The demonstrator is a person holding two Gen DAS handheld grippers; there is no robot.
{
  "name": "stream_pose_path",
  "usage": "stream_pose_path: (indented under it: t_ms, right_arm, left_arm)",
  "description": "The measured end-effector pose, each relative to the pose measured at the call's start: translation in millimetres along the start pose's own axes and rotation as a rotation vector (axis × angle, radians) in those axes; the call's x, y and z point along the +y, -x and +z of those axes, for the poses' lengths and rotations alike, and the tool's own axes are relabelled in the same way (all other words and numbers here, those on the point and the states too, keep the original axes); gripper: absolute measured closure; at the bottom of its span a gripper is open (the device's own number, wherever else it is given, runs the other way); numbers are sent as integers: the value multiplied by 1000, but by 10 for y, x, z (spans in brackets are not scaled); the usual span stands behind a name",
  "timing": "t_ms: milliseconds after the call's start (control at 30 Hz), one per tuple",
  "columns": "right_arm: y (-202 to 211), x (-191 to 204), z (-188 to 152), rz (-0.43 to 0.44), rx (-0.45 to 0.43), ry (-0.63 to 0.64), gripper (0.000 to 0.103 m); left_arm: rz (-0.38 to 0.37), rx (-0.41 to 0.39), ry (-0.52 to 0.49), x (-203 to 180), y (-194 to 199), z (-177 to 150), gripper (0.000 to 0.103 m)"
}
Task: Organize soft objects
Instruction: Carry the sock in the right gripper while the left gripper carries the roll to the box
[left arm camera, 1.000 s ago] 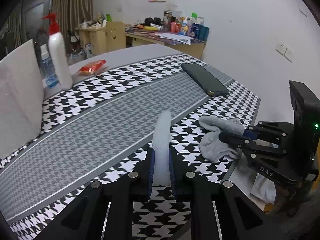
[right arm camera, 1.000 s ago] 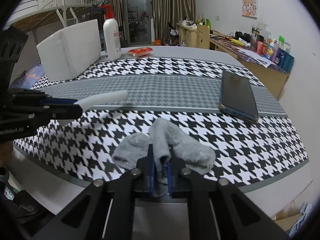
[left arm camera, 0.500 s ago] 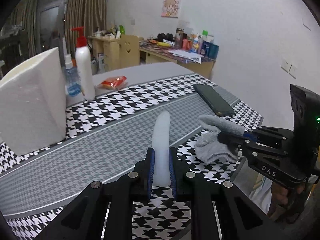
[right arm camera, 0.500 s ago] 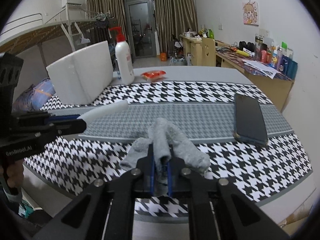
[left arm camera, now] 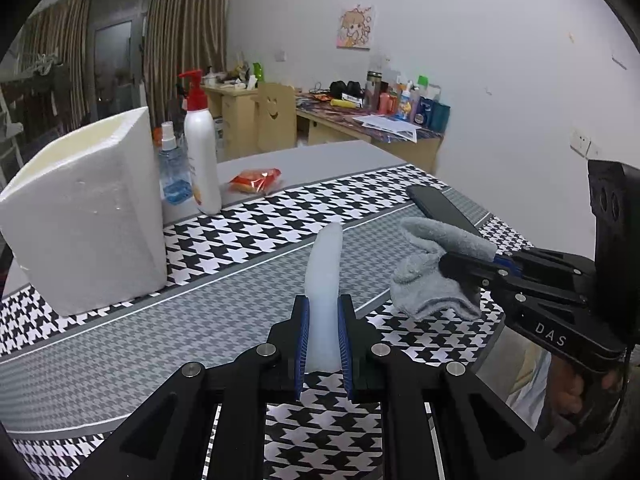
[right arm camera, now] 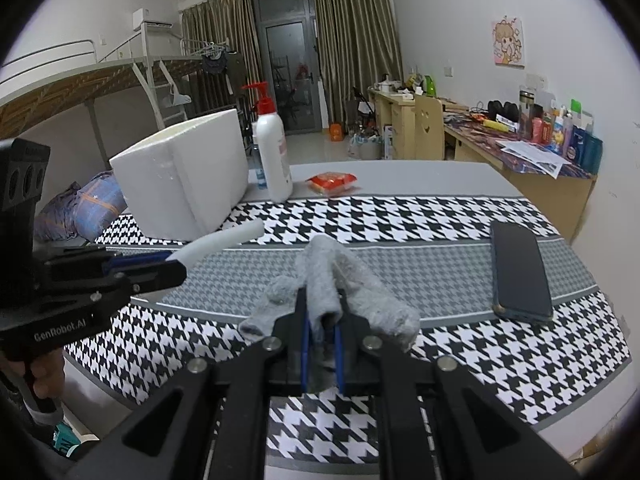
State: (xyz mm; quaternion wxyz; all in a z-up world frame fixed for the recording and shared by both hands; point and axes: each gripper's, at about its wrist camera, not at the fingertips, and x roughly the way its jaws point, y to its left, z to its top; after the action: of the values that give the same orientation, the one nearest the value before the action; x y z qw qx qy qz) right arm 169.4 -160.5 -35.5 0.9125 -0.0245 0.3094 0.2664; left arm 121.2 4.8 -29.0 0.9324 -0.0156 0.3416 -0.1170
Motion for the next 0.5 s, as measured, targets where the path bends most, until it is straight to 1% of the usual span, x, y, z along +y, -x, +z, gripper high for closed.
stream_pose_path:
  t_ms: [267,500]
  right_arm:
    - [-4,180,132,19,-28,14,90]
    - [-32,305,232,17,-40,32,90]
  left_arm:
    - [23,-35,10,160,129,64,88]
    - [54,-68,20,289,273,86,88]
